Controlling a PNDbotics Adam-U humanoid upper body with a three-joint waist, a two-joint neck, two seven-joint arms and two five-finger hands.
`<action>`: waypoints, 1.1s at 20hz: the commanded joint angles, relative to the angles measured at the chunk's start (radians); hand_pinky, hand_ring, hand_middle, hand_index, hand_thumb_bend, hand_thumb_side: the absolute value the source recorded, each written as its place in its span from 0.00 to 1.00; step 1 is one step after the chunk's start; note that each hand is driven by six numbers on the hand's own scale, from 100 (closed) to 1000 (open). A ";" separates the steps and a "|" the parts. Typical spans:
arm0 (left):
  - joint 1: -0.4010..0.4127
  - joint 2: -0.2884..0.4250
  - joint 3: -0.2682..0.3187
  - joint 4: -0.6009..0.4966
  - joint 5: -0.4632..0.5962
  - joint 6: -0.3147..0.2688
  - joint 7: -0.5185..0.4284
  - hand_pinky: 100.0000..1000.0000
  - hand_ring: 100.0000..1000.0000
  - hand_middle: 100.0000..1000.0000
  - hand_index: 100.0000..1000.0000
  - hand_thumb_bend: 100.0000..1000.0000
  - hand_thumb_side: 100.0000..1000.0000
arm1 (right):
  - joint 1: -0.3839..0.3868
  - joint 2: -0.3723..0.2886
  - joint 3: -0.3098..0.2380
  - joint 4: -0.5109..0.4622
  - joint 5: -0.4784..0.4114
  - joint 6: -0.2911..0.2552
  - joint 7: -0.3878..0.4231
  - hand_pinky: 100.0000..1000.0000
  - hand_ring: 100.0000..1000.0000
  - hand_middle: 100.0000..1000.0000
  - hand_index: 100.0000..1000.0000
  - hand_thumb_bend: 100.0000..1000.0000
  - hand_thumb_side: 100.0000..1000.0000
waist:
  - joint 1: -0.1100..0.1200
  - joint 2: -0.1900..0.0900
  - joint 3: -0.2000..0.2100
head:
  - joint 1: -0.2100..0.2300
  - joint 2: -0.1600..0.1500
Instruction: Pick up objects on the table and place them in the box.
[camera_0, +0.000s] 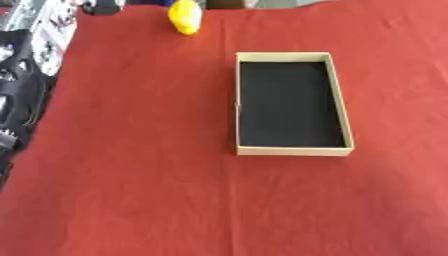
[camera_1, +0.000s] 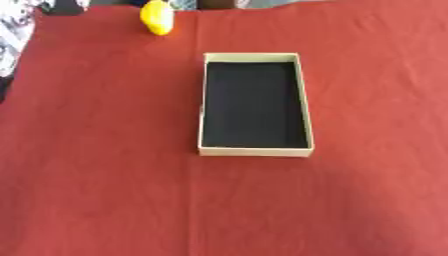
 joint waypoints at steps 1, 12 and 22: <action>0.030 0.047 -0.060 -0.221 0.120 -0.040 -0.052 0.65 0.62 0.46 0.61 0.00 0.00 | -0.004 -0.013 -0.006 -0.012 0.005 -0.002 -0.006 0.95 0.95 0.77 0.85 0.00 0.68 | -0.004 -0.041 0.009 | -0.019 0.009; 0.117 -0.086 -0.250 -0.558 0.351 -0.096 -0.238 0.65 0.61 0.44 0.59 0.00 0.00 | 0.003 -0.005 -0.008 -0.024 0.010 0.001 -0.017 0.95 0.95 0.77 0.85 0.00 0.67 | -0.004 -0.064 0.030 | -0.043 0.021; 0.160 -0.236 -0.261 -0.400 0.362 -0.104 -0.248 0.66 0.62 0.42 0.57 0.00 0.09 | 0.006 0.009 -0.010 -0.031 0.005 0.008 -0.016 0.95 0.95 0.77 0.85 0.00 0.67 | -0.002 -0.056 0.014 | -0.040 0.015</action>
